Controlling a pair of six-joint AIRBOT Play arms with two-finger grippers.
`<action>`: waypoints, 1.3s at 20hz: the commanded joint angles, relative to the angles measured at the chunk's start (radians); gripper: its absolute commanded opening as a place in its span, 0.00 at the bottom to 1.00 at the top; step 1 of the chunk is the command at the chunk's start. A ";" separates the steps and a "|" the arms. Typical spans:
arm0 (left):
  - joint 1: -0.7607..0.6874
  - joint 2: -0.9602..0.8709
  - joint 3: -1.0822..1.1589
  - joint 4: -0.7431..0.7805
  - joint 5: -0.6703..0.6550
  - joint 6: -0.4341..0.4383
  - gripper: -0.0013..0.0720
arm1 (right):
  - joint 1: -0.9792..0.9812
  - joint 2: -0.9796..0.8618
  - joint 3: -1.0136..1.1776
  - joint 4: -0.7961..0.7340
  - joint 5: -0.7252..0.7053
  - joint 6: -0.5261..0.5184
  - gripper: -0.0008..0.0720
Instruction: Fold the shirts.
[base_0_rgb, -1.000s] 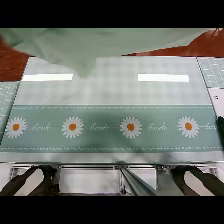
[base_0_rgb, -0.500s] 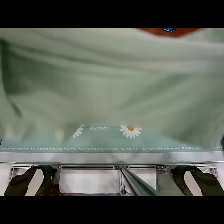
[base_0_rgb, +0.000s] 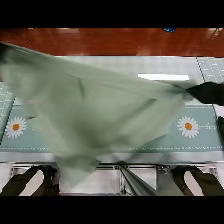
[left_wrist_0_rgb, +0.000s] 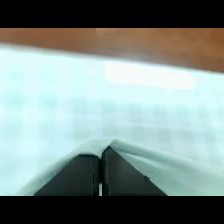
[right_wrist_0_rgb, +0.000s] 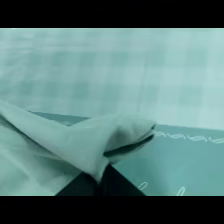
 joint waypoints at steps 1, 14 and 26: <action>-0.048 -0.238 -0.155 -0.050 0.249 -0.003 0.04 | 0.000 -0.222 -0.134 0.035 -0.261 -0.061 0.04; 0.022 -0.758 0.319 -0.113 -0.023 -0.008 0.71 | -0.098 -0.924 0.415 0.417 -0.214 -0.099 0.58; 0.529 -0.309 -0.538 -0.132 -0.201 0.218 0.71 | -0.327 -0.283 -0.327 0.001 -0.162 -0.040 0.57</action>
